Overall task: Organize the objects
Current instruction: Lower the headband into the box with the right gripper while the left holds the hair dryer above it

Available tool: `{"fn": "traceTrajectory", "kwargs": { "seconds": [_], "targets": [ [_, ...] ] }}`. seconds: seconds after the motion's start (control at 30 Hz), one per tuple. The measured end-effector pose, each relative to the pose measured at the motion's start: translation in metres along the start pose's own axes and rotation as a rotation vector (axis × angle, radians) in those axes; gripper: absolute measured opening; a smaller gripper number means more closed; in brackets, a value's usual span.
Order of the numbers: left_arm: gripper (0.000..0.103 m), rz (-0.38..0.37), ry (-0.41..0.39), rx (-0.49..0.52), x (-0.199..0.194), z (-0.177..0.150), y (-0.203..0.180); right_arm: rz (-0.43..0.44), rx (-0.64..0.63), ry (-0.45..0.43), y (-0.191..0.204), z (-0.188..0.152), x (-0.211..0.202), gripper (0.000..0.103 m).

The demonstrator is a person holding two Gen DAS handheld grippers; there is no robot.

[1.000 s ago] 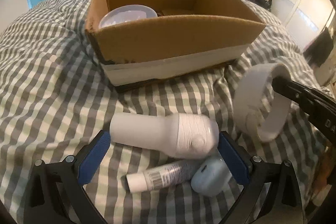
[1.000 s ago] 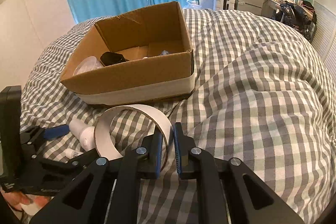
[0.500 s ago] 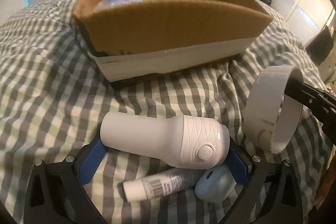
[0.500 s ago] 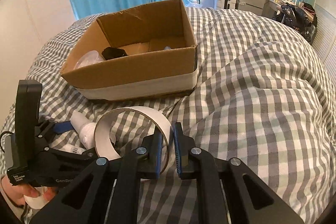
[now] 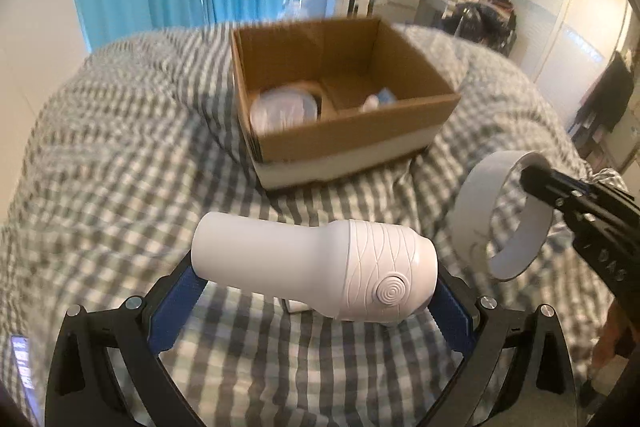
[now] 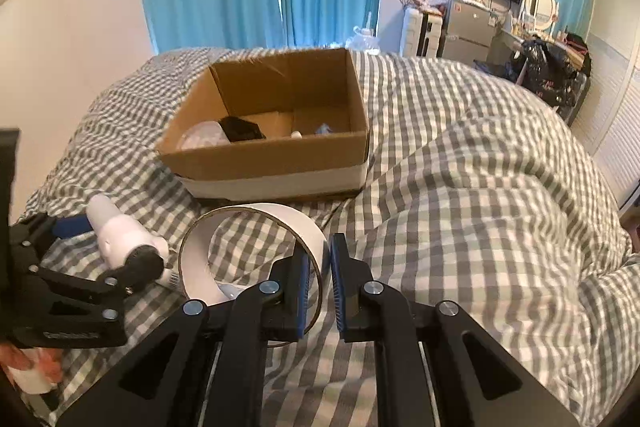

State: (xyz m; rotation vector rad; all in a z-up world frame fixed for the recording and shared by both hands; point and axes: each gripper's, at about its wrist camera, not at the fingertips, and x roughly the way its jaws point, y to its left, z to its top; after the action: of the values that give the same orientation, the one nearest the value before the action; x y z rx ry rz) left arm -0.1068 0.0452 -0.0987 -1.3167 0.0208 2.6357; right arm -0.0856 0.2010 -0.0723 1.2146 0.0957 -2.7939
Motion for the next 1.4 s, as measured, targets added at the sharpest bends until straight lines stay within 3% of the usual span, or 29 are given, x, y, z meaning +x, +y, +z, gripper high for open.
{"fn": "traceTrajectory", "kwargs": {
  "seconds": [0.3,0.63,0.83,1.07,1.4],
  "targets": [
    [0.102,0.018,-0.13,0.039,-0.046,0.043,0.001,-0.025,-0.059,-0.123,0.004,0.045,-0.045,0.01],
    [0.102,0.039,-0.198,0.043,-0.038,0.115,0.01,-0.017,-0.094,-0.211,0.009,0.119,-0.038,0.01],
    [0.102,0.035,-0.198,0.046,-0.007,0.147,0.016,-0.008,-0.102,-0.209,0.011,0.157,-0.006,0.01],
    [0.102,0.047,-0.177,0.096,0.045,0.171,0.013,-0.018,-0.103,-0.155,0.007,0.189,0.059,0.01],
    [0.102,0.047,-0.112,0.123,0.112,0.171,0.009,-0.059,-0.142,-0.062,-0.008,0.202,0.154,0.01]
  ]
}}
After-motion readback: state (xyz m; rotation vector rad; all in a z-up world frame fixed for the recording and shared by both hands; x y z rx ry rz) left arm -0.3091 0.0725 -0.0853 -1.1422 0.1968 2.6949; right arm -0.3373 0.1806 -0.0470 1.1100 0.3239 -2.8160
